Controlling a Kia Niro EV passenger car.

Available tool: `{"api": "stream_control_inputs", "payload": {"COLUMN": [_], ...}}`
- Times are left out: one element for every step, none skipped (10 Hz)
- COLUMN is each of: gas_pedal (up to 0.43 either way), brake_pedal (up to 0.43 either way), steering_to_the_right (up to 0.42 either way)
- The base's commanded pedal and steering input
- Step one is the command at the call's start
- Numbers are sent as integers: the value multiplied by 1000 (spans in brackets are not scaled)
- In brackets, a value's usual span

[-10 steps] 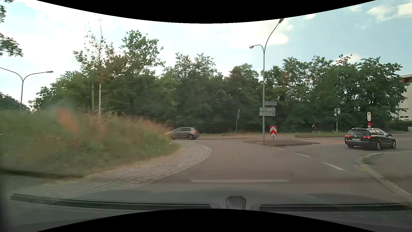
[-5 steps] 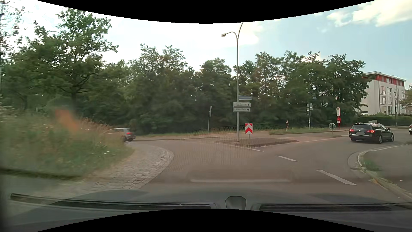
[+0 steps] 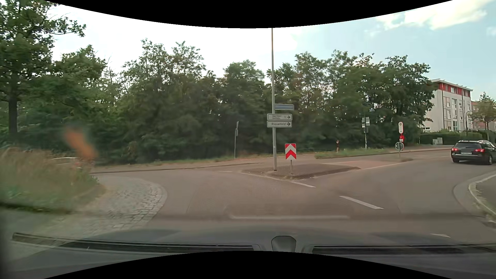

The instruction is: Follow the waypoints while adhering to traffic rules and regulations

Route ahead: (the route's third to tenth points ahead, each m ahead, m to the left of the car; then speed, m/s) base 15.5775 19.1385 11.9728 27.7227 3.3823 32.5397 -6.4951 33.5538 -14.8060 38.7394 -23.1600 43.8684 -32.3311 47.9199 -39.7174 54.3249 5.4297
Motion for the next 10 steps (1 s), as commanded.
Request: {"api": "stream_control_inputs", "payload": {"gas_pedal": [20,20,20,20,20,20,20,20,20,20], "brake_pedal": [0,0,0,0,0,0,0,0,0,0], "steering_to_the_right": [-38,-65,-82,-103,-124,-145,-170,-190,-212,-231]}}
